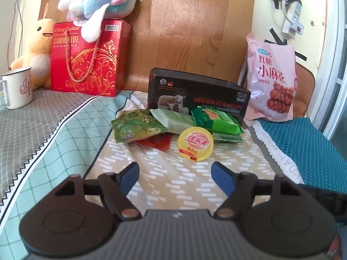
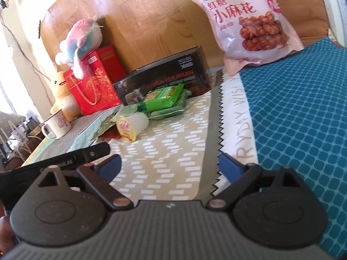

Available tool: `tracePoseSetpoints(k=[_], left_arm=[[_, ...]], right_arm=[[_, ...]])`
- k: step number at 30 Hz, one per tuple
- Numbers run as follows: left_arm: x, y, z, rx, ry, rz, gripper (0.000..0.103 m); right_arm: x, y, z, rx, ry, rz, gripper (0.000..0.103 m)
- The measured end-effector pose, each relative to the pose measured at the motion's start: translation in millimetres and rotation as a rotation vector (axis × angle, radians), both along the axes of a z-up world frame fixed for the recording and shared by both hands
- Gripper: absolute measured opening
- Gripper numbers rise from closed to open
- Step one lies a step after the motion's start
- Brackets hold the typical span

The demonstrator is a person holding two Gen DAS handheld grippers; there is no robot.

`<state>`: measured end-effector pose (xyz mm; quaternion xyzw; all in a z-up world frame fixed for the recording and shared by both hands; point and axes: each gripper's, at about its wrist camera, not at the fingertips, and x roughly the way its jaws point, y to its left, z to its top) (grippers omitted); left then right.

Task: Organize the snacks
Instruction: 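Reach the left gripper to the yellow-lidded cup and grasp it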

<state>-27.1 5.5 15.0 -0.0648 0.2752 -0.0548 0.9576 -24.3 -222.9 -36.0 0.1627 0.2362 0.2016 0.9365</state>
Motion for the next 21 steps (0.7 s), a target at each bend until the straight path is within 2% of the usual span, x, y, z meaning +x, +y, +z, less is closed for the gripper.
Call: tracePoseSetpoints(k=[2, 7, 11, 15, 18, 21], left_arm=[[2, 0, 0, 0.003, 0.014, -0.005, 0.077], [2, 1, 0, -0.01, 0.018, -0.026, 0.079], [-8, 3, 4, -0.035, -0.035, -0.076, 0.079], [-8, 12, 8, -0.067, -0.03, -0.11, 0.079], [-6, 30, 11, -0.042, -0.066, -0.058, 0.079], [4, 52, 9, -0.034, -0.072, 0.044, 0.074]], right_arm=[[0, -4, -2, 0.043, -0.004, -0.007, 0.103], [-4, -25, -13, 0.24, -0.041, -0.025, 0.103], [-3, -17, -8, 0.193, -0.028, -0.025, 0.103], [2, -12, -2, 0.14, -0.013, -0.016, 0.102], [18, -2, 7, 0.09, -0.009, 0.04, 0.081], [39, 16, 18, 0.063, 0.001, 0.117, 0.071]])
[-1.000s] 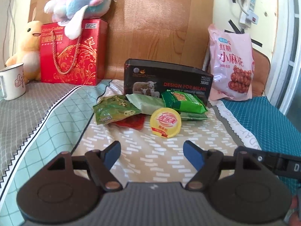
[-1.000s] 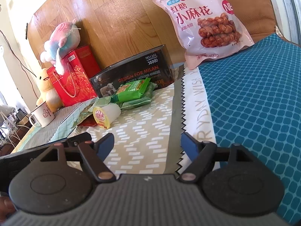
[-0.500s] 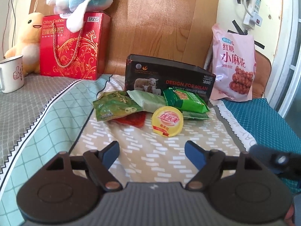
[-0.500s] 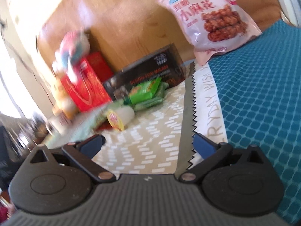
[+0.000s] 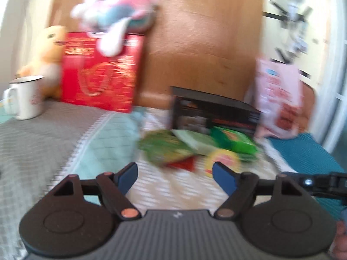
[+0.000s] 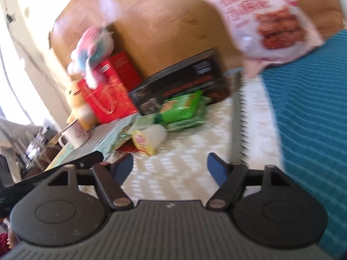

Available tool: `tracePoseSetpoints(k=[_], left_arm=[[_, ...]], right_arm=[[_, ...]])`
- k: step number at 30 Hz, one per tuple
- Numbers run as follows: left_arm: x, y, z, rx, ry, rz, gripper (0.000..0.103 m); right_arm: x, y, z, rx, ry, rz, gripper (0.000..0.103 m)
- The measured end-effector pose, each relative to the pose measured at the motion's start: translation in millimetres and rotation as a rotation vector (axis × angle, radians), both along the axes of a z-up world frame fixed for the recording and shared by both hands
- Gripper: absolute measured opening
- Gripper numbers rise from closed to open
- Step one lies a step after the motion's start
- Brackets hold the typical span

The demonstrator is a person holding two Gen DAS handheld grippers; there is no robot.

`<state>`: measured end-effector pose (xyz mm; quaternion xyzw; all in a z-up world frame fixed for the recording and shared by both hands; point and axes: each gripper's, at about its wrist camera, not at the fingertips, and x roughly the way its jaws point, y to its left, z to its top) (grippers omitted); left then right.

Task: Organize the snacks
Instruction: 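Reach the left gripper to the yellow-lidded cup and grasp it, then lower the yellow-lidded cup into the black box and release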

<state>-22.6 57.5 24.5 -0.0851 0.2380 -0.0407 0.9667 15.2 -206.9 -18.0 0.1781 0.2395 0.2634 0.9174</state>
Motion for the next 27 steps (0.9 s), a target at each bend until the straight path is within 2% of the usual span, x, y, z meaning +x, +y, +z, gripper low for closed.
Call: tracePoseSetpoints(k=[4, 6, 9, 11, 12, 16, 20, 22, 23, 25, 27], left_arm=[[12, 18, -6, -0.094, 0.039, 0.029, 0.061], [12, 16, -5, -0.084, 0.03, 0.024, 0.059], [7, 9, -4, -0.053, 0.005, -0.014, 0.058], [6, 5, -4, -0.043, -0.001, -0.033, 0.058], [5, 5, -4, -0.046, 0.0, -0.04, 0.057], [13, 11, -5, -0.111, 0.051, -0.091, 0.057], [23, 8, -4, -0.259, 0.153, -0.258, 0.057], [29, 1, -2, -0.3, 0.191, -0.335, 0.057], [33, -4, -1, -0.316, 0.214, -0.367, 0.057], [39, -15, 0, -0.322, 0.239, -0.416, 0.057], [46, -27, 0, -0.286, 0.253, -0.437, 0.057]], right_arm=[[30, 36, 11, -0.128, -0.059, 0.051, 0.065], [48, 46, 10, -0.146, -0.029, 0.082, 0.06], [68, 59, 4, -0.166, 0.028, 0.099, 0.059], [74, 61, 0, -0.147, 0.038, 0.112, 0.051], [73, 62, 0, -0.154, 0.031, 0.118, 0.051], [57, 57, 0, -0.18, 0.008, 0.161, 0.036], [25, 39, -4, -0.237, -0.029, 0.206, 0.033], [12, 30, -5, -0.263, -0.036, 0.231, 0.027], [8, 26, -6, -0.266, -0.036, 0.231, 0.027], [2, 21, -9, -0.273, -0.045, 0.216, 0.03], [0, 21, -10, -0.287, -0.063, 0.217, 0.031]])
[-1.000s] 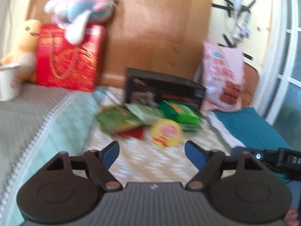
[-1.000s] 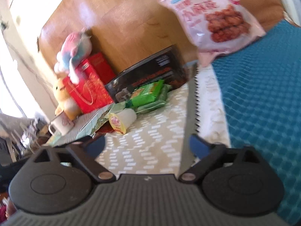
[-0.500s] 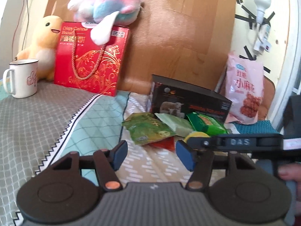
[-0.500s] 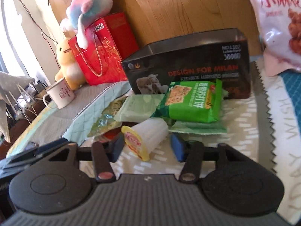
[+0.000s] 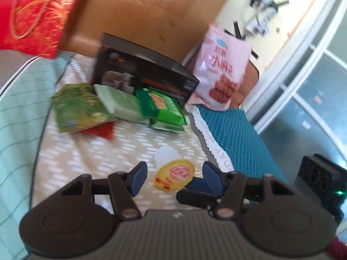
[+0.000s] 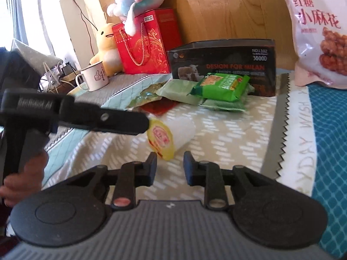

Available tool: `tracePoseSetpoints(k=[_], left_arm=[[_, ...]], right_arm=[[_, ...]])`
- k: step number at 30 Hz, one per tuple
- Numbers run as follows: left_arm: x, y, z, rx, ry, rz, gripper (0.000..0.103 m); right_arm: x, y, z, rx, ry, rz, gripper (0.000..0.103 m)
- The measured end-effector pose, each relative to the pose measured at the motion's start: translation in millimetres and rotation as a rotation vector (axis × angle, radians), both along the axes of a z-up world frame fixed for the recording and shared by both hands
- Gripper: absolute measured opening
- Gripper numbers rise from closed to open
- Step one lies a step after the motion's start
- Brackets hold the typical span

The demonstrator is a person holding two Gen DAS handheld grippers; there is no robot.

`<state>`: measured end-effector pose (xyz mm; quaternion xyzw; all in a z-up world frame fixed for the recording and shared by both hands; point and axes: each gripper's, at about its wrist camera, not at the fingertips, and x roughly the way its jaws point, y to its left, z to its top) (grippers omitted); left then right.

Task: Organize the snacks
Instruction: 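Lower the yellow-lidded cup into the black box and release, then grasp the green biscuit pack with the left gripper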

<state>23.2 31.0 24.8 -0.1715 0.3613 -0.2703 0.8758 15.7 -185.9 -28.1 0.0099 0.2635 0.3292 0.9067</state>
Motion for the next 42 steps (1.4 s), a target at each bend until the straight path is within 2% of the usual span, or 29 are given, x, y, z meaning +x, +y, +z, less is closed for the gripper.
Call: tracePoseSetpoints(k=[2, 3, 5, 6, 8, 13, 18, 22, 27, 32, 33, 35, 38, 42], left_arm=[[9, -11, -2, 0.053, 0.012, 0.001, 0.057], [11, -13, -3, 0.057, 0.018, -0.001, 0.057], [19, -19, -9, 0.045, 0.047, -0.023, 0.048], [21, -20, -12, 0.041, 0.068, -0.028, 0.047], [19, -22, -9, 0.058, 0.058, -0.016, 0.046], [23, -17, 32, 0.049, -0.067, 0.004, 0.046], [78, -22, 66, 0.092, -0.207, 0.113, 0.047], [129, -23, 63, 0.109, -0.182, 0.187, 0.047], [154, -23, 48, 0.087, -0.116, 0.229, 0.052], [140, -20, 48, 0.077, -0.113, 0.237, 0.053], [131, -15, 49, 0.058, -0.109, 0.232, 0.053], [108, -1, 50, -0.035, -0.118, 0.213, 0.053], [90, 6, 37, -0.069, -0.076, 0.217, 0.052], [99, -3, 12, -0.024, 0.024, 0.237, 0.052]], right_arm=[[5, 4, 0, -0.018, -0.009, -0.008, 0.031], [7, 7, -1, -0.021, -0.013, -0.008, 0.031], [11, 11, -3, -0.023, -0.024, 0.0, 0.031], [12, 12, -3, -0.027, -0.028, -0.006, 0.03], [14, 13, 0, -0.024, -0.025, -0.009, 0.029], [25, 11, 34, 0.033, -0.159, -0.012, 0.029], [94, 21, 66, 0.044, -0.259, -0.059, 0.027], [147, 28, 72, 0.07, -0.183, -0.131, 0.027], [163, 31, 67, 0.06, -0.137, -0.195, 0.03], [139, 14, 64, 0.059, -0.176, -0.21, 0.03], [127, 6, 63, 0.084, -0.178, -0.211, 0.03], [105, -11, 55, 0.146, -0.172, -0.208, 0.03], [88, -32, 32, 0.184, -0.117, -0.254, 0.031], [95, -43, 10, 0.231, -0.016, -0.313, 0.032]])
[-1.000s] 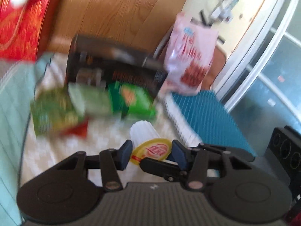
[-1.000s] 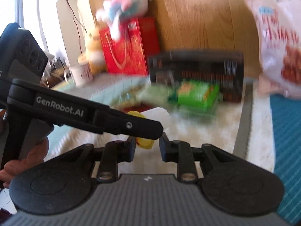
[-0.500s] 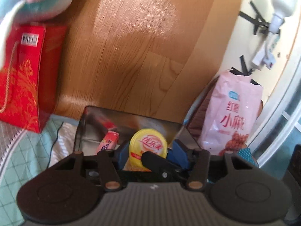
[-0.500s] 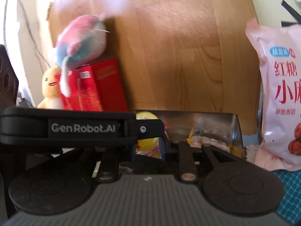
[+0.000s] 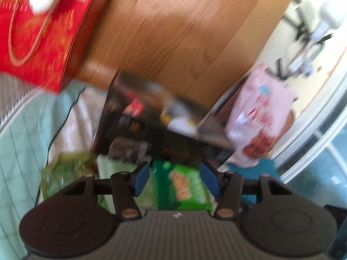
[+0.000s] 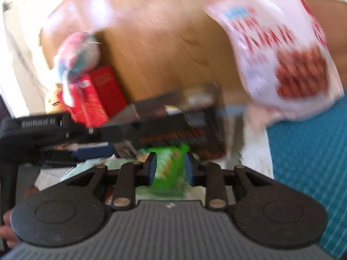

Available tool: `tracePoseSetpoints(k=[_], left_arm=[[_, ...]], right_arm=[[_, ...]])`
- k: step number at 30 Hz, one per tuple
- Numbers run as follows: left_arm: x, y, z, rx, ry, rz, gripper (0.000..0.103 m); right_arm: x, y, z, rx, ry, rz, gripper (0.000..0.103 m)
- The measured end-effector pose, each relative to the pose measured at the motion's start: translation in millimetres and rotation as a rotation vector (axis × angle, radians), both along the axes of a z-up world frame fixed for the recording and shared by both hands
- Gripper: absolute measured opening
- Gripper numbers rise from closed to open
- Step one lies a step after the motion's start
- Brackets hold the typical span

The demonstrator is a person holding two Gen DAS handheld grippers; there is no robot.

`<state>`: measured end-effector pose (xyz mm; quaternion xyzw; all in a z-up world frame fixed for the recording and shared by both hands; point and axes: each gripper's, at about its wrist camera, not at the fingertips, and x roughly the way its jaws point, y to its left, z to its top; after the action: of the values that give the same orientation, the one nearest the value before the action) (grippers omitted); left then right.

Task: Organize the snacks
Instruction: 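Grasp the green biscuit pack with the left gripper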

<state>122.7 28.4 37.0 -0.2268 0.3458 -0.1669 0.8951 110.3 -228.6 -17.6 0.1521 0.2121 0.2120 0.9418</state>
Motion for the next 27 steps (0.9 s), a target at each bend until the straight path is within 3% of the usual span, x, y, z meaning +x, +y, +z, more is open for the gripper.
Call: tracePoseSetpoints(k=[5, 10, 12, 20, 27], left_arm=[[6, -7, -10, 0.012, 0.024, 0.008, 0.051], [4, -18, -13, 0.026, 0.054, -0.028, 0.033], [-5, -20, -11, 0.042, 0.054, -0.05, 0.031], [-88, -13, -23, 0.087, 0.092, -0.143, 0.031], [-159, -4, -24, 0.074, 0.092, -0.182, 0.039]], right_arm=[[7, 3, -6, 0.001, 0.014, 0.015, 0.032], [8, 12, -3, 0.009, 0.041, 0.08, 0.029], [-1, 13, -1, -0.003, 0.036, 0.093, 0.029], [-81, 10, -16, -0.038, 0.088, 0.217, 0.029], [-148, 15, -19, -0.023, 0.103, 0.264, 0.031]])
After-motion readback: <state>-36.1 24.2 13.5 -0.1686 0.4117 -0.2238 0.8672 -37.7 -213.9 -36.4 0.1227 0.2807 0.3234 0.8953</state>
